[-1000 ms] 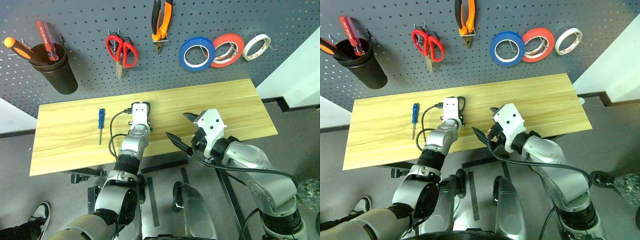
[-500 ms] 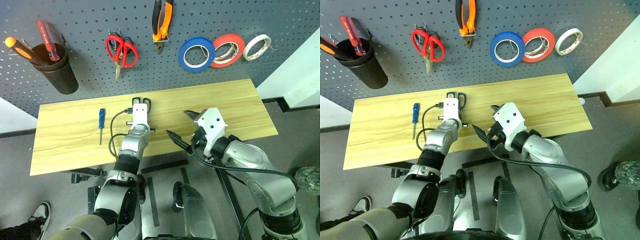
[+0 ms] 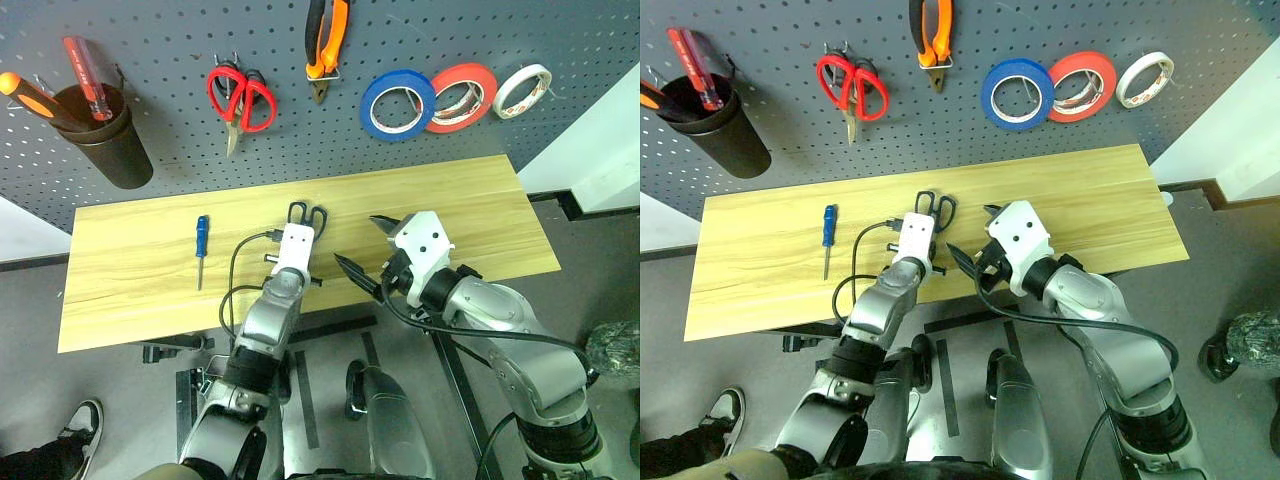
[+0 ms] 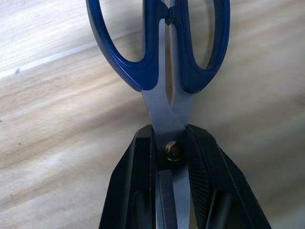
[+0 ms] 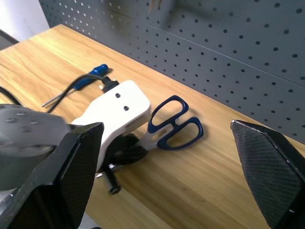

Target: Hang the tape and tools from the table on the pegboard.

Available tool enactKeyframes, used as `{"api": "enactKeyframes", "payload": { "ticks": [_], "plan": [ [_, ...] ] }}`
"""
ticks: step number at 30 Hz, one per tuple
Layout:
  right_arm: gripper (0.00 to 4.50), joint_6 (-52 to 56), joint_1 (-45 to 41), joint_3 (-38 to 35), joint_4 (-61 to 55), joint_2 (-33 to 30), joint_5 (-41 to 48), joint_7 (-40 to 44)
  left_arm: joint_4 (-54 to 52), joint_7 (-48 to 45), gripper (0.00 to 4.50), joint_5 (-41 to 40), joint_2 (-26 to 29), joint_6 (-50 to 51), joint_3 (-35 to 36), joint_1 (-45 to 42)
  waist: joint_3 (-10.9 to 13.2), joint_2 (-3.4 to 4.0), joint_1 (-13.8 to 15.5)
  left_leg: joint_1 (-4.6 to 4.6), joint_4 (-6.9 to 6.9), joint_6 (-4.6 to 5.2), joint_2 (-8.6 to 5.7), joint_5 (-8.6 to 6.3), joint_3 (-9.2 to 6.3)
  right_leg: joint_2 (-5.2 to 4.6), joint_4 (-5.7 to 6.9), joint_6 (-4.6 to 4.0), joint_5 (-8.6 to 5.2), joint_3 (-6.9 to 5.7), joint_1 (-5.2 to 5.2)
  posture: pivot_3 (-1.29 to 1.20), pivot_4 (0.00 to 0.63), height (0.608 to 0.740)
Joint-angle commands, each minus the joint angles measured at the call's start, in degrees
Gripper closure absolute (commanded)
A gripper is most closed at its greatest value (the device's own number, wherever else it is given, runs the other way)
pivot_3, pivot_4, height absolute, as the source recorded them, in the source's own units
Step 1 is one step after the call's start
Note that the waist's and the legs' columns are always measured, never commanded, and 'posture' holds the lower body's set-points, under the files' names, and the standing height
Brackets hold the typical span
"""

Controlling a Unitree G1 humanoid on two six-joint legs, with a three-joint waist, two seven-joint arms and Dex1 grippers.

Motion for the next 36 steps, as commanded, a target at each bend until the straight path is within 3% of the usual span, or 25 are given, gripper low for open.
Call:
{"api": "enactKeyframes", "payload": {
  "ticks": [1,8,17,25,36],
  "plan": [
    [0.00,-1.6,0.6,-2.2,-2.1,-0.1,0.8,0.7,-7.1,-1.6,3.92,2.4,1.1,-0.6,-3.9,2.4,0.0,0.00,0.0,0.00,0.02,0.09,0.00,-0.06,0.00,0.00,0.01,0.01,0.01,-0.01,0.00,-0.02,0.318,0.717],
    [0.00,-3.3,2.1,-7.6,-3.1,-1.4,4.3,4.3,-13.0,-3.7,3.93,5.9,4.8,-5.9,-7.7,5.5,0.0,0.00,0.1,-0.03,0.12,0.19,0.00,-0.13,-0.07,-0.07,0.00,0.03,0.03,-0.01,0.04,-0.02,0.315,0.717],
    [0.00,-7.9,3.5,-14.6,-4.9,0.0,11.9,7.6,-20.7,-6.1,3.93,10.0,11.1,-21.8,-10.4,10.4,0.0,0.05,0.1,-0.03,0.16,0.21,0.01,-0.13,-0.08,-0.07,0.02,0.04,0.04,-0.02,0.06,0.01,0.289,0.717],
    [0.00,-18.7,6.4,-15.6,-4.7,2.8,13.7,9.1,-20.7,-2.0,3.93,13.0,13.6,-33.7,-5.4,10.7,-0.8,0.21,0.2,-0.04,0.27,0.22,0.00,-0.14,-0.06,0.01,0.07,0.07,0.06,-0.06,0.10,0.03,0.252,0.717],
    [0.00,-21.4,6.6,-15.0,-2.8,1.3,14.2,9.9,-18.3,5.0,3.93,15.6,13.5,-47.7,1.0,8.6,-2.1,0.25,0.2,-0.03,0.68,0.39,0.00,-0.23,-0.06,0.02,0.11,0.23,0.22,-0.06,0.30,0.02,0.239,0.717]
  ]
}}
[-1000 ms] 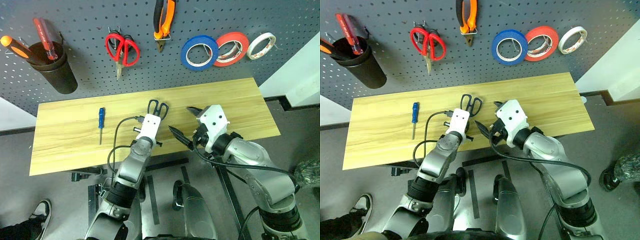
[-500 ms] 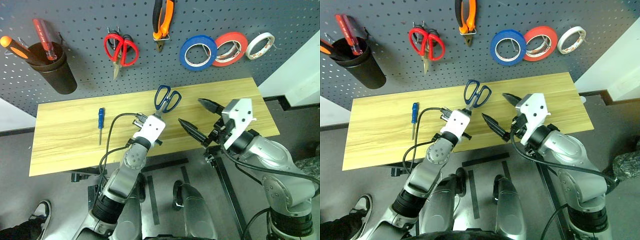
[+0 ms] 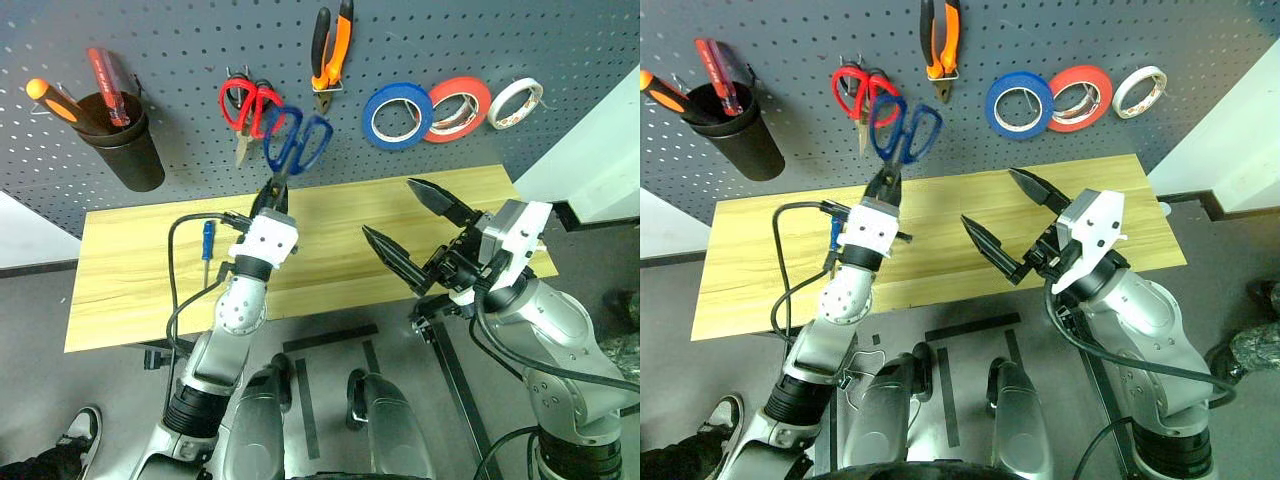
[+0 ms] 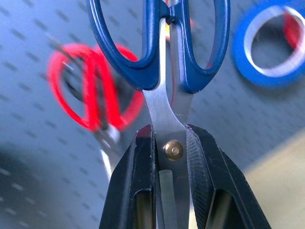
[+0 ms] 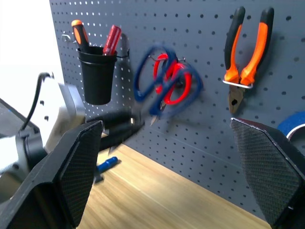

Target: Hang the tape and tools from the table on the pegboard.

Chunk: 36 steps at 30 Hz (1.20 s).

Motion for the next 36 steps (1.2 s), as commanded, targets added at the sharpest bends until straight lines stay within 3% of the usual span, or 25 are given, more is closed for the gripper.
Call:
{"api": "enactKeyframes", "payload": {
  "ticks": [1,13,36],
  "plan": [
    [0.00,-1.4,-0.1,-0.6,-0.5,-0.8,1.0,0.5,-1.4,1.2,3.93,1.0,-0.4,-3.9,0.9,0.5,-0.3,-0.02,0.0,0.00,0.01,0.02,0.00,-0.01,0.00,0.00,0.00,0.00,0.00,0.01,0.00,0.03,0.238,0.717],
    [0.00,-1.5,-1.6,-0.6,1.3,-1.8,1.6,1.3,2.3,-0.2,3.93,-2.1,-0.5,-3.0,6.3,-1.5,-1.0,0.03,0.1,0.13,0.08,0.03,0.01,0.00,0.06,0.04,0.06,0.00,0.00,0.00,0.16,0.03,0.240,0.717],
    [0.00,-0.4,-0.7,-0.8,1.4,-4.2,2.6,0.5,12.6,-2.2,3.93,-6.0,-0.2,-3.4,10.0,-9.4,-1.0,0.03,0.0,0.19,0.57,0.10,0.05,-0.03,0.04,0.04,0.52,0.00,0.00,0.00,0.24,0.01,0.254,0.717]
  ]
}}
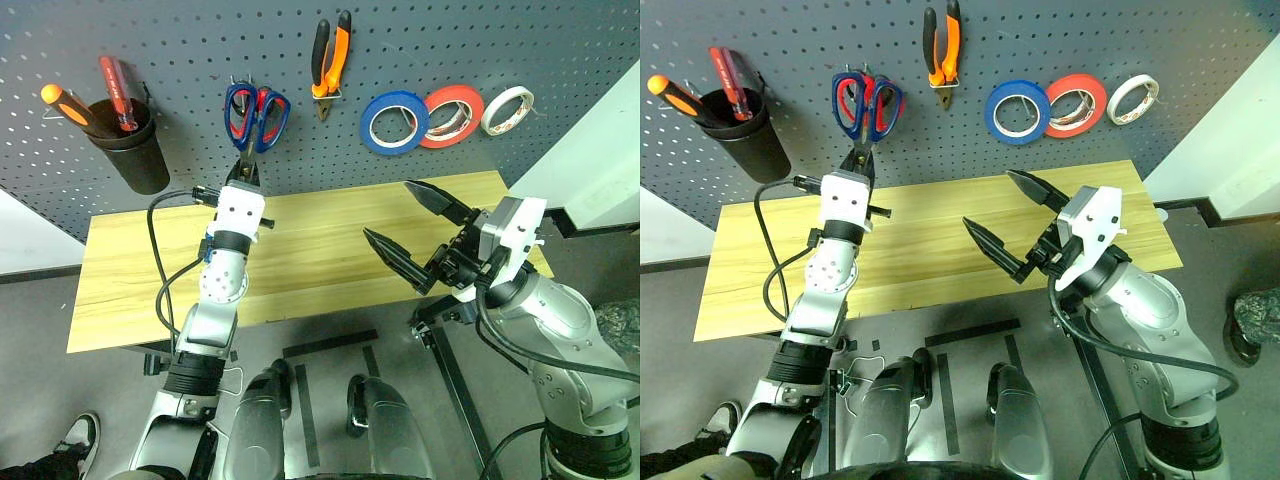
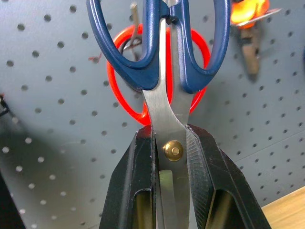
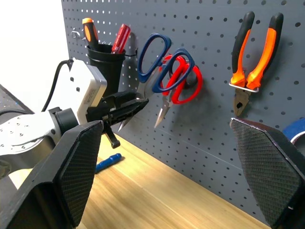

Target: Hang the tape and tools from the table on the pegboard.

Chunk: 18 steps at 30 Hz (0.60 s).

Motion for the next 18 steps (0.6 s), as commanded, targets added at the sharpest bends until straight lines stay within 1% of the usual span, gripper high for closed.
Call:
{"api": "enactKeyframes", "payload": {
  "ticks": [1,18],
  "plan": [
    [0.00,-0.2,0.2,-0.8,-1.2,-0.5,0.7,-0.4,-1.8,0.4,3.93,-0.2,0.2,-1.3,0.8,-1.1,0.0,0.00,0.0,-0.01,0.06,0.04,0.01,-0.02,0.00,0.00,0.03,0.00,0.00,0.00,0.00,0.01,0.254,0.717],
    [0.00,0.7,0.0,-1.2,-1.1,-1.2,1.1,-1.1,3.3,2.4,3.93,-0.4,0.5,-1.7,1.8,-2.9,0.0,0.00,0.0,-0.03,0.24,0.14,0.03,-0.10,-0.04,-0.02,0.07,0.01,0.00,0.00,0.05,0.00,0.265,0.717]
  ]
}}
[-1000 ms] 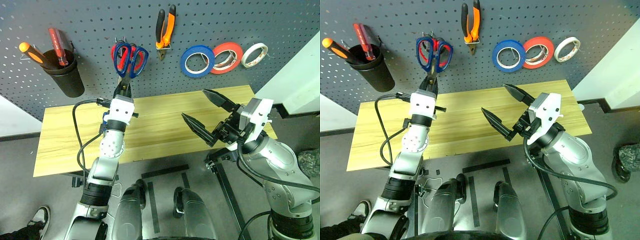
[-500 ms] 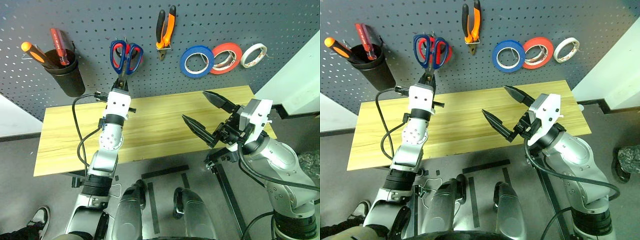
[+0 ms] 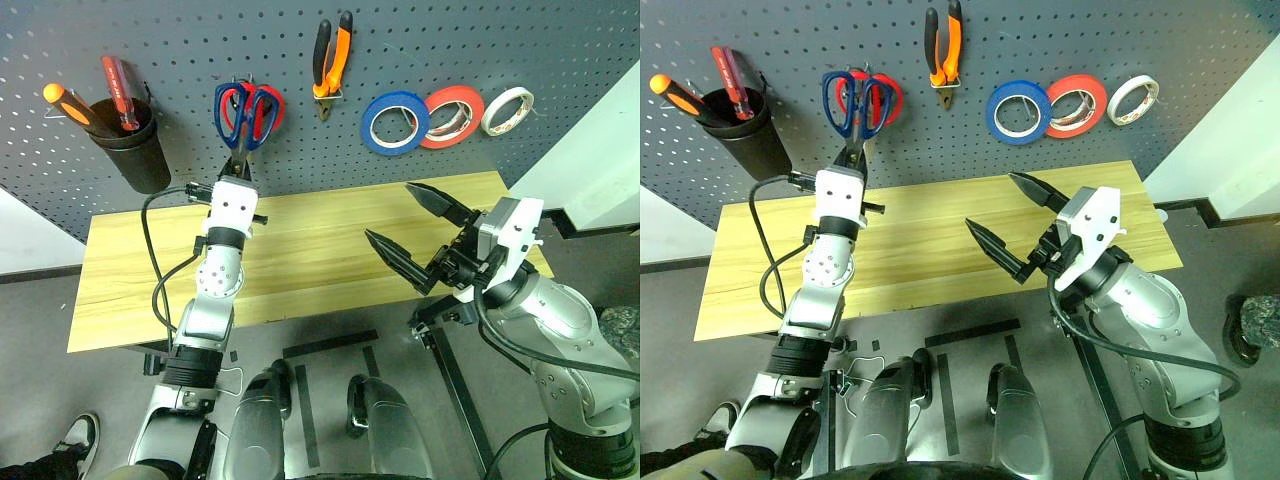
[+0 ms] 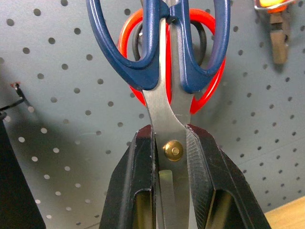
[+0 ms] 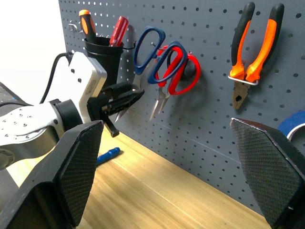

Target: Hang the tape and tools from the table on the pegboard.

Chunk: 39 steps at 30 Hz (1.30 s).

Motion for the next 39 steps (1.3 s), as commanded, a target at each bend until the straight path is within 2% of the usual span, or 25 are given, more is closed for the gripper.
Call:
{"api": "enactKeyframes", "payload": {
  "ticks": [1,13,18,28,31,33,36,39],
  "plan": [
    [0.00,-0.2,0.0,-1.3,-1.2,-0.6,0.9,-0.3,0.6,0.9,3.93,-0.5,-0.1,-1.5,1.0,-1.2,0.0,0.00,0.0,0.00,0.00,0.00,0.00,0.00,0.00,0.00,0.00,0.00,0.00,0.00,0.00,0.00,0.266,0.717],
    [0.00,0.3,0.1,-1.2,-1.1,-0.8,0.8,-0.5,19.2,4.6,3.95,-0.6,-1.2,-5.8,0.4,-9.3,0.0,0.00,-0.1,0.02,0.01,0.04,0.00,-0.03,-0.06,-0.03,0.00,0.00,0.00,0.01,0.00,-0.01,0.278,0.717],
    [0.00,0.3,-0.2,-1.1,-0.8,-0.9,0.7,-0.4,21.7,6.0,3.95,-1.1,-2.2,-7.1,0.7,-10.4,0.0,0.00,-0.2,0.02,0.01,0.05,0.00,-0.04,-0.05,-0.03,0.00,0.01,0.00,0.01,0.00,-0.01,0.276,0.717],
    [0.00,0.1,-0.5,-0.6,-0.5,-0.9,1.0,0.1,20.3,5.3,0.72,-2.2,-2.0,-5.0,1.6,-7.9,0.0,0.00,0.0,0.00,0.01,0.06,0.01,-0.04,-0.08,-0.03,-0.01,0.01,0.00,0.01,0.00,0.00,0.279,0.717],
    [0.00,0.1,-0.4,-0.4,-0.4,-0.9,1.0,0.3,16.6,3.9,0.72,-3.7,-2.0,-1.6,2.5,-4.8,0.0,0.00,-0.1,0.00,0.01,0.06,0.00,-0.05,-0.08,-0.05,-0.02,0.01,0.00,0.01,0.00,0.00,0.280,0.717],
    [0.00,0.1,-0.2,-0.4,-0.4,-1.0,1.0,0.4,8.9,2.4,0.72,-5.6,-1.7,3.2,3.9,0.8,0.0,0.00,-0.3,0.01,0.00,0.08,0.01,-0.06,-0.08,-0.06,-0.02,0.01,-0.01,0.02,0.00,0.00,0.278,0.717],
    [0.00,0.0,0.2,-0.3,-0.5,-1.2,0.9,0.7,-3.2,0.4,0.72,-8.9,-1.2,13.9,7.2,7.9,0.0,0.00,-0.6,0.02,-0.04,0.09,0.02,-0.07,-0.07,-0.06,-0.01,0.00,-0.01,0.05,-0.03,0.00,0.278,0.717],
    [0.00,0.1,0.5,-0.7,-0.5,-1.5,1.3,1.1,-10.1,-1.3,0.72,-12.9,0.1,25.1,11.3,9.8,0.0,0.00,-0.1,0.04,-0.03,0.04,0.07,-0.05,-0.12,-0.02,0.03,-0.02,-0.02,0.04,-0.04,0.01,0.288,0.717]
  ]
}}
